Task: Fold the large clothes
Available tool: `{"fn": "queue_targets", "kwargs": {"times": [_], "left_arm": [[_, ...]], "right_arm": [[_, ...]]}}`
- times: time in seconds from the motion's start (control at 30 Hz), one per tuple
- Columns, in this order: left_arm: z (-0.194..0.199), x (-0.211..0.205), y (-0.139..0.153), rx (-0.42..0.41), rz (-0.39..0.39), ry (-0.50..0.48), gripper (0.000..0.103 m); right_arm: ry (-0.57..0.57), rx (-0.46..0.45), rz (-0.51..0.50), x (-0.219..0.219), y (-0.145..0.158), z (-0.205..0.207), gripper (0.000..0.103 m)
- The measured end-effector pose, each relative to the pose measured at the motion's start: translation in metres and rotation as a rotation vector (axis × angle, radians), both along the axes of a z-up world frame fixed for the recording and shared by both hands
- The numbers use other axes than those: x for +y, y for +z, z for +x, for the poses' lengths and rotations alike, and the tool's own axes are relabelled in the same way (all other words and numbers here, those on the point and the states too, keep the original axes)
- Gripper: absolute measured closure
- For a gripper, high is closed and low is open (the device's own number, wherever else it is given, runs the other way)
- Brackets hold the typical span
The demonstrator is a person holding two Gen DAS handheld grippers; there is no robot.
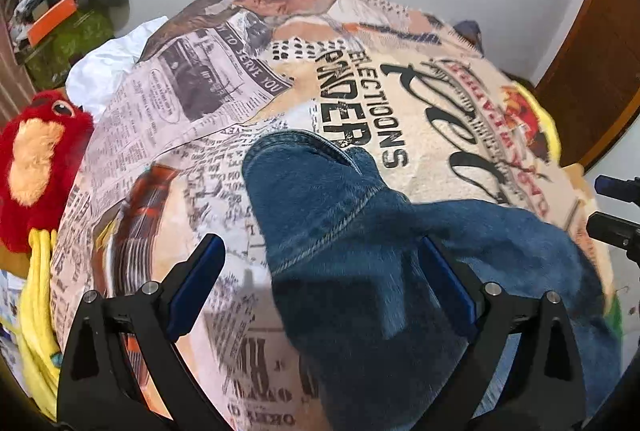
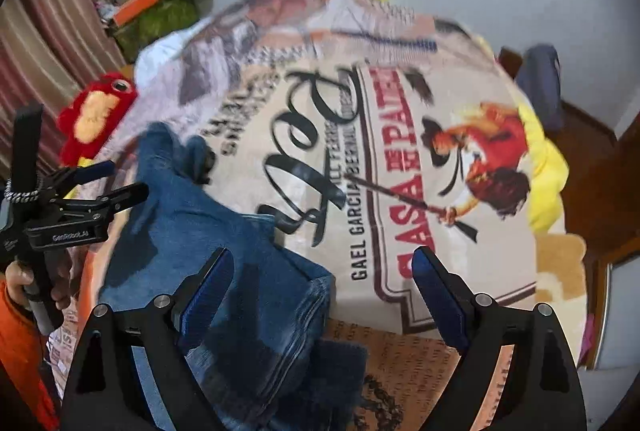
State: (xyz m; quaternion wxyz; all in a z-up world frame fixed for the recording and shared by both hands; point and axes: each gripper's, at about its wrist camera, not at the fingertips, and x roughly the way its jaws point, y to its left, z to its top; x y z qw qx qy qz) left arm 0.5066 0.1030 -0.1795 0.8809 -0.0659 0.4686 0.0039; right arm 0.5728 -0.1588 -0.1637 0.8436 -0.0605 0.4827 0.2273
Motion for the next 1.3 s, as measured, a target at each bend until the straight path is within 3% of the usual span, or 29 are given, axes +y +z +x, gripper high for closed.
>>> {"fn": "queue_targets", "kwargs": {"times": [0.2,0.33,0.5,0.6,0.73,0.93,1.1,1.17,1.3], "left_arm": [[-0.04,0.007,0.017,-0.009,-0.086,-0.027,0.004],[-0.069,0.004,0.006,0.035,-0.15,-0.05,0.004],[-0.091,0.006,-0.033,0.187,-0.385,-0.036,0.004],[-0.092,0.004,-0.056,0.26,-0.489,-0.024,0.004],[-0.083,0.001,-0.071,0.289,-0.564,-0.005,0.004],[-0.064,-0.016,-0.077,0.29,-0.566,-0.038,0.004],[-0.054,-0.024,-0.079,0.286,-0.566,-0.053,0.004],[-0.054,-0.026,-0.077,0.275,-0.563,-0.055,0.007],[-0.061,-0.026,-0.06,0.224,-0.5,-0.071,0.026]], "right_arm": [[0.051,-0.008,0.091,-0.016,0.02,-0.04,0.013],[0.057,0.093,0.133,-0.025,0.002,-0.059,0.013],[0.044,0.206,0.122,-0.035,-0.039,-0.071,0.013],[0.01,0.292,0.222,-0.046,-0.053,-0.065,0.012],[0.016,0.438,0.323,-0.046,-0.074,-0.051,0.012],[0.072,0.488,0.3,-0.02,-0.095,-0.043,0.012],[0.046,0.514,0.307,-0.005,-0.108,-0.032,0.013],[0.05,0.503,0.308,-0.004,-0.107,-0.032,0.018],[0.032,0.479,0.323,-0.009,-0.1,-0.035,0.039]]}}
